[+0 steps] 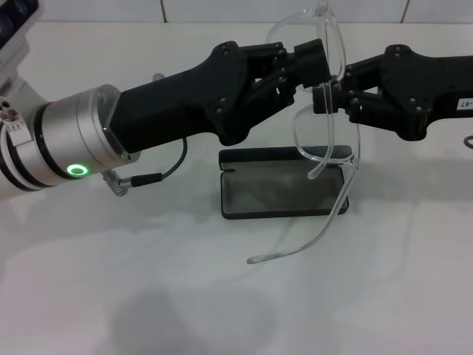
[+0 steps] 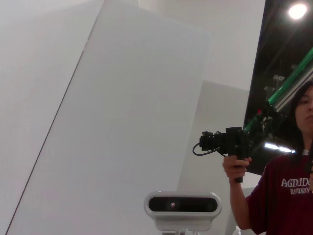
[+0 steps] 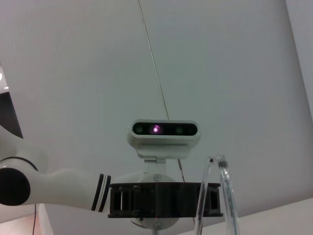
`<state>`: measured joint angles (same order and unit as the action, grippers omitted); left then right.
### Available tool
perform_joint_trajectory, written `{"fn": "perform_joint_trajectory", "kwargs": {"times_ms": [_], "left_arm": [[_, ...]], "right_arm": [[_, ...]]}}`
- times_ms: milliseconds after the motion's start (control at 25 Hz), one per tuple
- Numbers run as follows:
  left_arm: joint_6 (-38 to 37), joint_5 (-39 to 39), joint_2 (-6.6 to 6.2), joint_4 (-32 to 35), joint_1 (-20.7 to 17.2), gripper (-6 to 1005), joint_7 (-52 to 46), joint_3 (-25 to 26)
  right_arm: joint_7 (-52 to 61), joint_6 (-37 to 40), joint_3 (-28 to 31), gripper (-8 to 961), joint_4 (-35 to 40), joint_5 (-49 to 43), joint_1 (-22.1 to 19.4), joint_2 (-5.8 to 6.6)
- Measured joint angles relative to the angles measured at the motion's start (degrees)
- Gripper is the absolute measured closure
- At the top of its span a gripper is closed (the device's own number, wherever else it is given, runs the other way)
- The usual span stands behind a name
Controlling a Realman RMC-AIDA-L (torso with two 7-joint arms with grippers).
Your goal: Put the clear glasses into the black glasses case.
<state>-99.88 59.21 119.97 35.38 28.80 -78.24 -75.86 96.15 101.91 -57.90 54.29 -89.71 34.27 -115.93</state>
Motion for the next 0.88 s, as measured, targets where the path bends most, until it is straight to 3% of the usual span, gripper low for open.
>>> {"fn": "perform_joint_trajectory", "kwargs": {"times_ms": [720, 880], "left_arm": [[1.5, -0.2, 0.08, -0.1, 0.1, 875, 0.1, 0.0], [-1.0, -1.0, -0.09, 0.3, -0.3, 875, 0.1, 0.1]], "right_arm": [[0.0, 0.2, 0.0, 856, 0.4, 0.6, 0.0, 0.04], [-0.6, 0.0, 0.8, 856, 0.1, 0.7, -0.5, 0.24]]}}
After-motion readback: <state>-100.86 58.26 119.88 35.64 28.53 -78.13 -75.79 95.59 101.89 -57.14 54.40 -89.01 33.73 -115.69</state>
